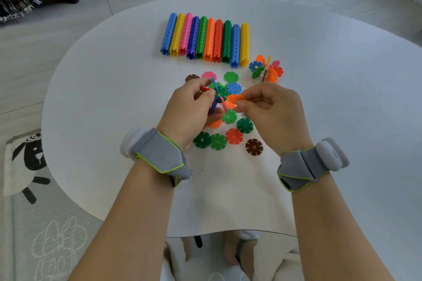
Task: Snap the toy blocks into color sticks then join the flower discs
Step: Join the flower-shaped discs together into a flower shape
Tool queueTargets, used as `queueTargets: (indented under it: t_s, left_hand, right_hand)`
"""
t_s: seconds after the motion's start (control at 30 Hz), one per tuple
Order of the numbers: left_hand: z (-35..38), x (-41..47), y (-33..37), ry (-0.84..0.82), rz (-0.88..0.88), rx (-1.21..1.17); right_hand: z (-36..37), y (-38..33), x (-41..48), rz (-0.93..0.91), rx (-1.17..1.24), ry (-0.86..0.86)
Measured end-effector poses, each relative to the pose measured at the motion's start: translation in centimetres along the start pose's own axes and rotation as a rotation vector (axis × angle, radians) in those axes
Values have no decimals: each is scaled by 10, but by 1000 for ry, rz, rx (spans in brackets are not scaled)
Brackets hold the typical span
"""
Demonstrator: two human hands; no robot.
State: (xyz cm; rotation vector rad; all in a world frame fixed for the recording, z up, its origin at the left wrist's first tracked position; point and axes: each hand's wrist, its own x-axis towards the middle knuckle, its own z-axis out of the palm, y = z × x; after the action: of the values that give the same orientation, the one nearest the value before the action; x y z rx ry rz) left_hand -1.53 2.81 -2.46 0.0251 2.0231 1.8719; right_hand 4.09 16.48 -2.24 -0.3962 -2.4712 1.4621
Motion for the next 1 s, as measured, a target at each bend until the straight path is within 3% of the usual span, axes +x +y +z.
queueTargets:
  t_s: [0.53,1.0]
  left_hand:
    - [2,1,0,20,30,32]
    - [1,2,1,96,42,-7]
  right_hand:
    - [6,0,2,-1,-11,-1]
    - [9,-6,-1,72,230,8]
